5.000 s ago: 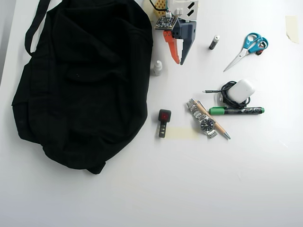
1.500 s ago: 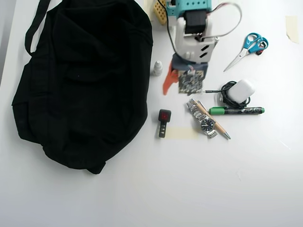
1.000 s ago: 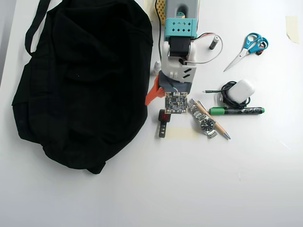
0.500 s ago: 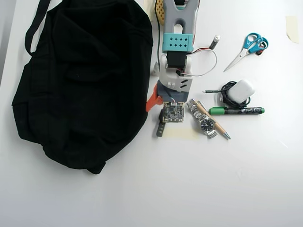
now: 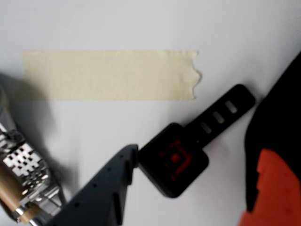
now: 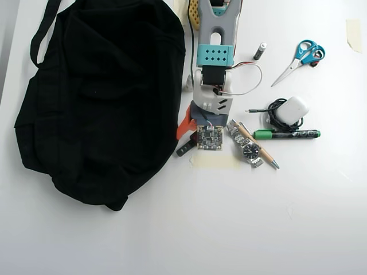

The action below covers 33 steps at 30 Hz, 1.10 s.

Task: Put the black bike light into the black bag

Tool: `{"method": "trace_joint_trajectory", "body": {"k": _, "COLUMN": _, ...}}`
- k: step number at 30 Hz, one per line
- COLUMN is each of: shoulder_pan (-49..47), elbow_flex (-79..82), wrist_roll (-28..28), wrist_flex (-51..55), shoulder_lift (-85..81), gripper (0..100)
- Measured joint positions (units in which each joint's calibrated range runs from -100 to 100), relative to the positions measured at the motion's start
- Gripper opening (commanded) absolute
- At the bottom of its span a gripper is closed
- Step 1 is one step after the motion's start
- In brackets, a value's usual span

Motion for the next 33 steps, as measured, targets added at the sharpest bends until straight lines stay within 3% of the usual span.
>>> {"method": "trace_joint_trajectory", "body": {"k": 14, "shoulder_pan": -1.7, "elbow_flex": -5.1, "wrist_roll": -3.3, "wrist_flex": 4.4, "shoulder_lift": 0.1, "gripper": 33}}
{"method": "trace_joint_trajectory", "body": {"k": 20, "shoulder_pan": -2.1, "elbow_flex": -11.4, "wrist_roll": -6.8, "wrist_flex": 10.0, "shoulder_lift": 0.1, "gripper": 33}}
{"method": "trace_joint_trajectory", "body": {"k": 33, "shoulder_pan": -3.2, "elbow_flex": -8.8, "wrist_roll": -15.7, "wrist_flex": 10.4, "shoulder_lift": 0.1, "gripper": 33}}
